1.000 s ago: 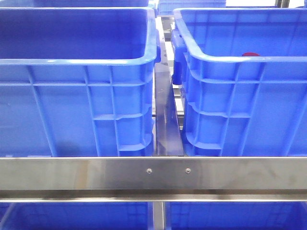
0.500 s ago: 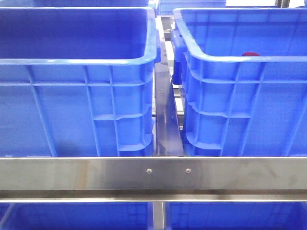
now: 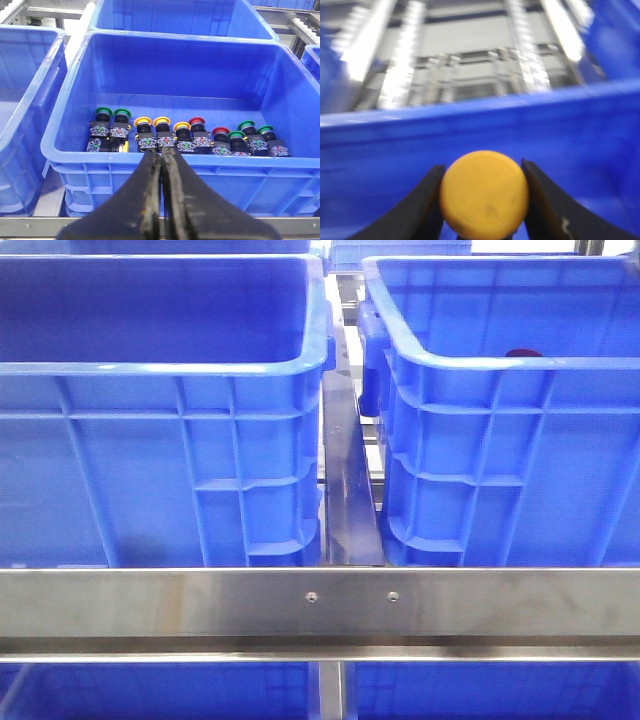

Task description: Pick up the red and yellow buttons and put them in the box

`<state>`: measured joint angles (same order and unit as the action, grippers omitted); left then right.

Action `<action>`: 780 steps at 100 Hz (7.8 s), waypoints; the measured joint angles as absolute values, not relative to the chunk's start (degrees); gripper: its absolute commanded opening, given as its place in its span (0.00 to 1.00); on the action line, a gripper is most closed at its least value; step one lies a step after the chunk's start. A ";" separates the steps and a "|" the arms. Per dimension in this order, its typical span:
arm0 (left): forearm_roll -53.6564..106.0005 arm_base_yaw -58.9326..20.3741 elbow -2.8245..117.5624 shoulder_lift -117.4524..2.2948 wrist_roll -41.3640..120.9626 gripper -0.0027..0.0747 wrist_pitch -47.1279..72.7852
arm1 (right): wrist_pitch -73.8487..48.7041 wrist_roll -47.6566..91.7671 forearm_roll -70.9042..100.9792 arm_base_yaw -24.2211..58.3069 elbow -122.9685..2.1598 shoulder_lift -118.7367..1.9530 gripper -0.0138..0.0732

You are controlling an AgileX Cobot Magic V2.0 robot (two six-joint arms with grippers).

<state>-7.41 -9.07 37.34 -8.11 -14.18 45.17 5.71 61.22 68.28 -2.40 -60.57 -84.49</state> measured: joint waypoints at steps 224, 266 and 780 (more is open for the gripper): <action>-7.41 -9.07 37.34 -8.11 -14.18 0.01 45.26 | -3.28 61.35 68.93 -7.38 -70.82 -94.46 0.72; -7.41 -9.07 37.34 -8.11 -14.18 0.01 45.26 | -4.46 61.39 68.39 -7.38 -53.24 -68.44 0.72; -2.02 -0.73 0.31 0.25 -6.16 0.01 0.00 | -17.92 61.48 67.43 -7.38 -26.56 -21.51 0.08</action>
